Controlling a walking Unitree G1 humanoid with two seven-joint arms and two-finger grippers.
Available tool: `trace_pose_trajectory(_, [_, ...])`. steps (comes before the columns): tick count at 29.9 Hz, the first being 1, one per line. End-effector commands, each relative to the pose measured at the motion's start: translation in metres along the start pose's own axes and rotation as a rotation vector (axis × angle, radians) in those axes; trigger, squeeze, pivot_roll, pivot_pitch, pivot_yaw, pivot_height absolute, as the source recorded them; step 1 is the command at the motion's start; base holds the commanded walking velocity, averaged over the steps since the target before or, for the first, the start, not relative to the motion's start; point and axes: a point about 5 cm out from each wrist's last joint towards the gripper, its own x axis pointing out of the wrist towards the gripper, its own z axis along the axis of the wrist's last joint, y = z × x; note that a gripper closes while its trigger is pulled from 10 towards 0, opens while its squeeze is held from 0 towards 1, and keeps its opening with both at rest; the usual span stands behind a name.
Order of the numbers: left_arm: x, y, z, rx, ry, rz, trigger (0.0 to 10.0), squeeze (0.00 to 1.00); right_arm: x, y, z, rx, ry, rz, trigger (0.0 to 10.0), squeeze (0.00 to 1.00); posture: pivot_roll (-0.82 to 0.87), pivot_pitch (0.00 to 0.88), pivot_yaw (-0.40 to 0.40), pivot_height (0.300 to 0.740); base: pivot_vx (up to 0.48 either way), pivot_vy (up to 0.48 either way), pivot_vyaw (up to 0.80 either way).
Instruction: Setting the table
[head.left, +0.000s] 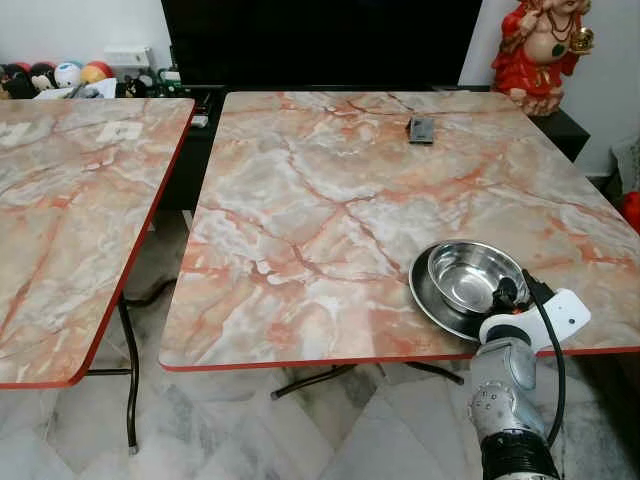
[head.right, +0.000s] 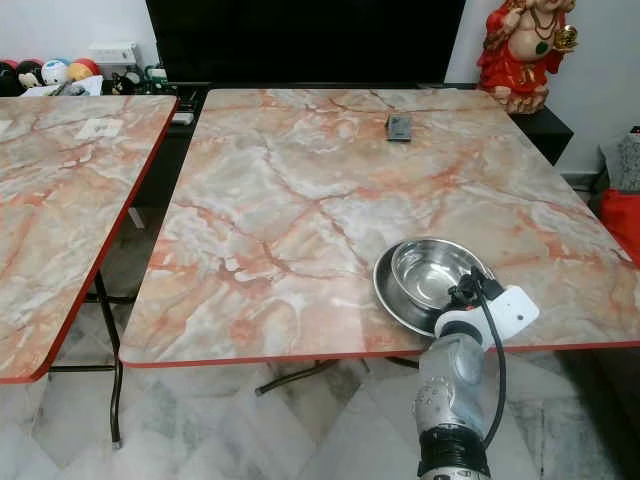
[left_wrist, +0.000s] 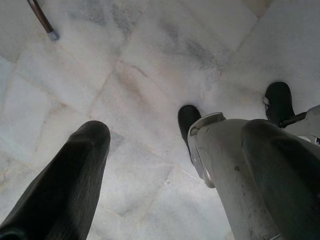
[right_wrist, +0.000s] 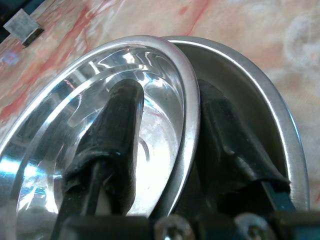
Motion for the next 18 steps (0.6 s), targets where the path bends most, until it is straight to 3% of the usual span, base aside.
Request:
trace_pose_trajectory(1, [-0.0020, 0.0009, -0.0080, 0.014, 0.033, 0.001, 10.0, 0.00, -0.0013, 0.0007, 0.0022, -0.010, -0.014, -0.002, 10.0, 0.00, -0.01, 0.107, -0.016, 0.740, 0.000, 0.000, 0.00])
trace_pose_trajectory(18, [-0.0001, -0.0028, -0.0030, 0.009, 0.022, -0.005, 10.0, 0.00, -0.0093, -0.0024, 0.0106, -0.029, -0.050, -0.001, 10.0, 0.00, -0.03, 0.097, -0.022, 0.740, 0.000, 0.000, 0.00])
